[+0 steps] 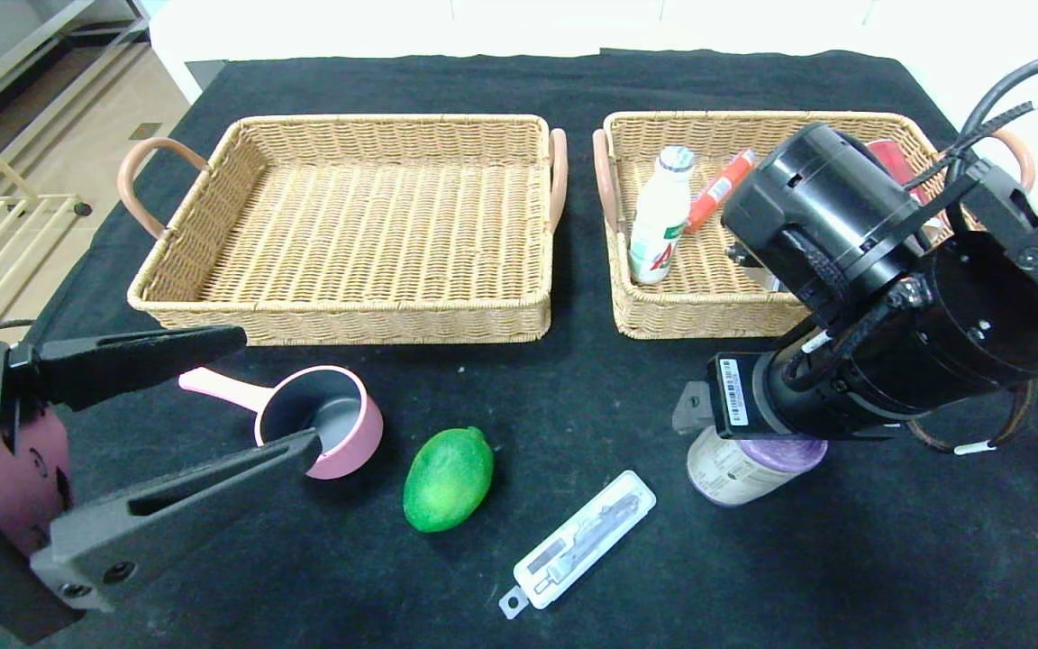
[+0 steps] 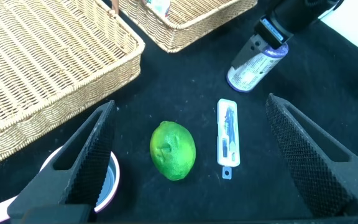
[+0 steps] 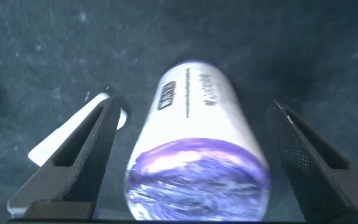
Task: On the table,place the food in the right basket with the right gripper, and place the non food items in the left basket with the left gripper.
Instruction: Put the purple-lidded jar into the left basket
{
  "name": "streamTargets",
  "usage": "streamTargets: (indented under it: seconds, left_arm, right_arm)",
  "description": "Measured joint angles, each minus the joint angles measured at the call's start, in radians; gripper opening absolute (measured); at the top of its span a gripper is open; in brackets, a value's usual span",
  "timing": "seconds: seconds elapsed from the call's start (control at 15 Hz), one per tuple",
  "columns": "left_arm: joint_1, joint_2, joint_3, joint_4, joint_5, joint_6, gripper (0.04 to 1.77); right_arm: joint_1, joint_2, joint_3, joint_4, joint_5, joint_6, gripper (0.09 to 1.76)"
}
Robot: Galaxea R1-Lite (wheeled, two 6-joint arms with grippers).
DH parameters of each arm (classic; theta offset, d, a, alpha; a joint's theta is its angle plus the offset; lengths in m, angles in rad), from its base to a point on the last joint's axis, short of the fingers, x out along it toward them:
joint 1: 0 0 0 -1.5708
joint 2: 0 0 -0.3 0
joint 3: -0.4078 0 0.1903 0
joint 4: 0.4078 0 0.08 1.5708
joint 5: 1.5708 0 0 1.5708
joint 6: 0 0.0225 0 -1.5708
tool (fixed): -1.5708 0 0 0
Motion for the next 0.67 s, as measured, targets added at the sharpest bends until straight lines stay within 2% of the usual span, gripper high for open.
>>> streamTargets:
  seconds: [0.53, 0.67]
  left_arm:
    - [0.001, 0.000, 0.000, 0.000, 0.000, 0.000, 1.72]
    - [0.001, 0.000, 0.000, 0.001, 0.000, 0.000, 1.72]
  right_arm:
    - [-0.008, 0.014, 0.027, 0.000, 0.012, -0.001, 1.68]
    - [-0.011, 0.017, 0.029, -0.003, 0.011, -0.001, 1.32]
